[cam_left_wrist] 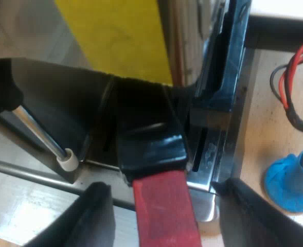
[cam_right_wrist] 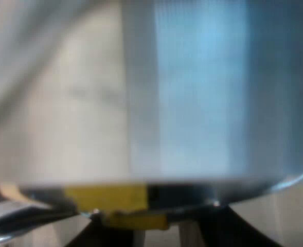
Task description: Put the handle in the coffee machine
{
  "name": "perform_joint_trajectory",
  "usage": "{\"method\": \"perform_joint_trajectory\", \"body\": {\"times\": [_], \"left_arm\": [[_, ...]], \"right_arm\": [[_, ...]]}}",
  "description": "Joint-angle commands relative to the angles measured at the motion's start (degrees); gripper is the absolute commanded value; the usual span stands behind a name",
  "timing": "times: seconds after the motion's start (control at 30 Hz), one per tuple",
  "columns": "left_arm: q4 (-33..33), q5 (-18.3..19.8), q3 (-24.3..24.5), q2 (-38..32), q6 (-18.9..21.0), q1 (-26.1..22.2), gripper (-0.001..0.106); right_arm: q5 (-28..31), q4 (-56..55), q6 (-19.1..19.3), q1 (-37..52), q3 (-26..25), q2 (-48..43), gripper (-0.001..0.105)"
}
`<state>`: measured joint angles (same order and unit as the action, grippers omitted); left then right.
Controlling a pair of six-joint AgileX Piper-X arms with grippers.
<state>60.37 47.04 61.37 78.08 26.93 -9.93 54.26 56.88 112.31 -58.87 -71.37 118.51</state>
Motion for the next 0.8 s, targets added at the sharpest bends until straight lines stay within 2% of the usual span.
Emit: {"method": "perform_joint_trajectory", "body": {"times": [0.03, 0.2, 0.33, 0.47, 0.57, 0.6, 0.63, 0.77, 0.8], "left_arm": [[0.78, -0.20, 0.48, -0.80, -0.24, -0.12, 0.050], [3.45, 0.42, 2.16, -2.34, -0.24, -0.97, 0.050], [7.01, 2.89, 5.27, -3.24, 0.03, -3.83, 0.050], [9.53, 2.90, 7.41, -4.62, 0.16, -5.80, 0.048], [10.62, -0.73, 8.82, -5.19, 1.14, -5.78, 0.020], [10.33, -2.28, 9.07, -5.17, 2.41, -5.55, 0.006], [9.89, -3.32, 9.12, -5.17, 3.11, -5.42, 0.001], [8.23, -5.30, 9.10, -5.17, 6.11, -4.20, 0.001], [6.73, -7.00, 9.10, -4.85, 8.03, -3.37, 0.001]], "right_arm": [[-1.35, 2.98, 1.14, 0.01, -1.52, -1.97, 0.019], [-1.35, 3.77, 1.86, 0.01, -1.52, -2.49, 0.019], [-1.35, 3.77, 2.43, -0.09, -1.52, -2.53, 0.019], [-1.35, 3.77, 2.43, -0.11, -1.52, -2.53, 0.019], [-1.35, 3.77, 2.43, -0.11, -1.52, -2.53, 0.019], [-1.35, 3.77, 2.43, -0.27, -1.52, -2.53, 0.019], [-1.35, 3.77, 2.43, -0.26, -1.52, -2.53, 0.019], [-1.35, 3.77, 2.43, -0.40, -1.52, -2.53, 0.019], [-1.35, 3.77, 2.43, -0.43, -1.52, -2.53, 0.019]]}}
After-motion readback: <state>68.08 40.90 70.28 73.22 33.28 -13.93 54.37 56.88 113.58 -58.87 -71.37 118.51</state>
